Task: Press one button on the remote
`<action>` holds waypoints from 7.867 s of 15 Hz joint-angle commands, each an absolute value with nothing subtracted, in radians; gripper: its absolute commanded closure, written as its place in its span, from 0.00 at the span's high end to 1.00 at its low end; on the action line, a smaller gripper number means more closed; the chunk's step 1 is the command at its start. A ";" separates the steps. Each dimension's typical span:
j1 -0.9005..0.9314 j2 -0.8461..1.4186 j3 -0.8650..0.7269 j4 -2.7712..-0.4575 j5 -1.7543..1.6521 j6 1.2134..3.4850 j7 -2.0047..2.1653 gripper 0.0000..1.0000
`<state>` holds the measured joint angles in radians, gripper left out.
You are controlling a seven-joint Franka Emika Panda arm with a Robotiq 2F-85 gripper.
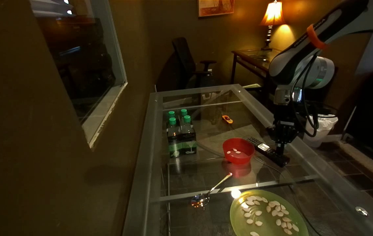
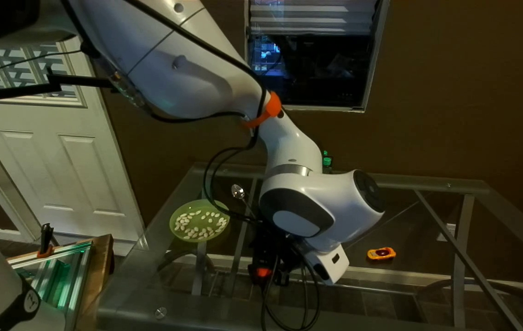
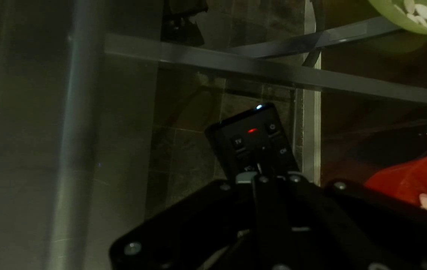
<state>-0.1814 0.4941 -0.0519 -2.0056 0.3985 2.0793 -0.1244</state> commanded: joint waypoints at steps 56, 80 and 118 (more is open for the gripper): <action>-0.183 0.595 -0.060 -1.895 0.387 1.994 -0.049 0.00; -0.171 0.671 -0.071 -1.855 0.371 1.999 0.008 0.00; -0.071 0.379 -0.062 -2.120 0.261 2.145 0.076 0.00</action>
<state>-0.0836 0.4295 -0.0597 -2.0641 0.2864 2.1141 0.0378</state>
